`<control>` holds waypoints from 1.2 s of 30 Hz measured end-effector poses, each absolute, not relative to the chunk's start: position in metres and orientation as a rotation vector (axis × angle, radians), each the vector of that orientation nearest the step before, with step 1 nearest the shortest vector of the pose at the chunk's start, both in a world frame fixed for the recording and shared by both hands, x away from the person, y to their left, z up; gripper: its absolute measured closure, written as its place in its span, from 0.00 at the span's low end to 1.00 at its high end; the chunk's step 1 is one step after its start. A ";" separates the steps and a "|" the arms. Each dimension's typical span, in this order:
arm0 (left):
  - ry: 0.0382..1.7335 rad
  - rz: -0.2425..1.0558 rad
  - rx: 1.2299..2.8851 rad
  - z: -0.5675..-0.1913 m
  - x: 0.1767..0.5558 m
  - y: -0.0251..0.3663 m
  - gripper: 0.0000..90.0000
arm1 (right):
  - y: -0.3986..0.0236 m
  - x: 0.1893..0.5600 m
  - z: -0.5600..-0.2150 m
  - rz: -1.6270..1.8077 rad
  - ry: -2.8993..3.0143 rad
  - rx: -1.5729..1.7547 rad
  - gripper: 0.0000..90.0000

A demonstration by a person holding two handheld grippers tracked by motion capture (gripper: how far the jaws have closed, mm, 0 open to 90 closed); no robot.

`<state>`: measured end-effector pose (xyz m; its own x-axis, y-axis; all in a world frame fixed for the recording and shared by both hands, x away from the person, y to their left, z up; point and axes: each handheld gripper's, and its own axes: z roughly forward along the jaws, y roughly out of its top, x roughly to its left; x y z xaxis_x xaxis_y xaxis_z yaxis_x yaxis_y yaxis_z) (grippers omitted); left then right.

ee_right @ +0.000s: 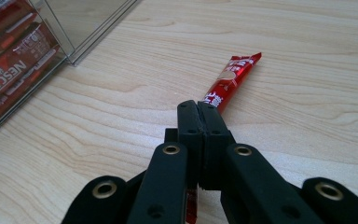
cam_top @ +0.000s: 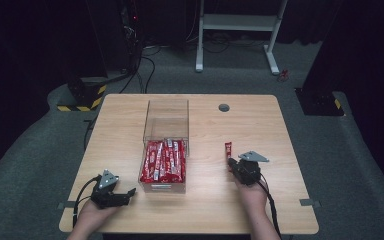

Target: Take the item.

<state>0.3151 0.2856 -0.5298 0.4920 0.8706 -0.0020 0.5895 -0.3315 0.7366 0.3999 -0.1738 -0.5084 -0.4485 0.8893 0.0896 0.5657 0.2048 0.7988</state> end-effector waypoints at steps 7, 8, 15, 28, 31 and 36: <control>1.196 0.525 2.052 -0.530 0.315 0.286 0.17 | -0.173 0.404 -0.514 1.097 2.101 1.368 0.98; 1.195 0.525 2.051 -0.530 0.315 0.286 0.17 | -0.172 0.405 -0.515 1.094 2.100 1.374 0.97; 1.196 0.525 2.051 -0.530 0.315 0.286 0.17 | -0.171 0.406 -0.517 1.088 2.102 1.373 0.92; 1.196 0.524 2.051 -0.530 0.315 0.286 0.17 | -0.173 0.401 -0.508 1.136 2.061 1.357 0.80; 1.197 0.524 2.050 -0.530 0.315 0.286 0.17 | -0.173 0.399 -0.505 1.141 2.055 1.348 0.77; 1.197 0.523 2.050 -0.530 0.315 0.285 0.17 | -0.173 0.397 -0.502 1.142 2.055 1.316 0.67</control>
